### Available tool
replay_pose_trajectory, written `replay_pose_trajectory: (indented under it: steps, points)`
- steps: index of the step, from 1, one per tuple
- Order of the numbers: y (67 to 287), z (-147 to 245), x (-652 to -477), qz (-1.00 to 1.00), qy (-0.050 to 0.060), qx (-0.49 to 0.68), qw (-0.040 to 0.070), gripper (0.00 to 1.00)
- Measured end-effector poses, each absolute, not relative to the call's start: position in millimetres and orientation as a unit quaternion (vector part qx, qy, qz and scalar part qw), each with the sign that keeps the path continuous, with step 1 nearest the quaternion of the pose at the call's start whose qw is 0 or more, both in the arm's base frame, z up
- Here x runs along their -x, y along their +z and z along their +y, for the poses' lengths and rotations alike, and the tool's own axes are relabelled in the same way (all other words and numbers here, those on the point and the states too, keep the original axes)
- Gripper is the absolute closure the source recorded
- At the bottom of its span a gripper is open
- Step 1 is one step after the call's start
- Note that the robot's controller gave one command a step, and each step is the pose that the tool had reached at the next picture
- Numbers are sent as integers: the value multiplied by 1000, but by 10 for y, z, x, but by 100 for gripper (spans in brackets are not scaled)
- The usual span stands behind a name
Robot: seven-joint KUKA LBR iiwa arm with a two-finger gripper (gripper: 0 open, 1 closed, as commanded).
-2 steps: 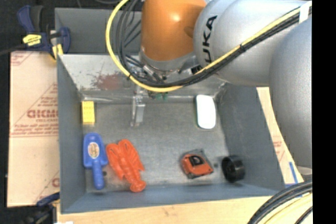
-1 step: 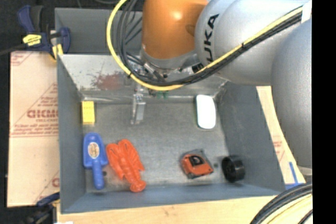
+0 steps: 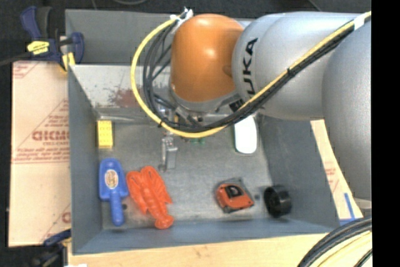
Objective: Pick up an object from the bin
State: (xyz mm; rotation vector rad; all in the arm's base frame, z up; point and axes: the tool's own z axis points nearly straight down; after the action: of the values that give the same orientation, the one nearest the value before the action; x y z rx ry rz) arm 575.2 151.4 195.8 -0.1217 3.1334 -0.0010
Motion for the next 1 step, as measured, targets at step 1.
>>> replay_pose_trajectory:
  steps: [1]
  points:
    - [1726,1674,-5542,994,0,112,1,0]
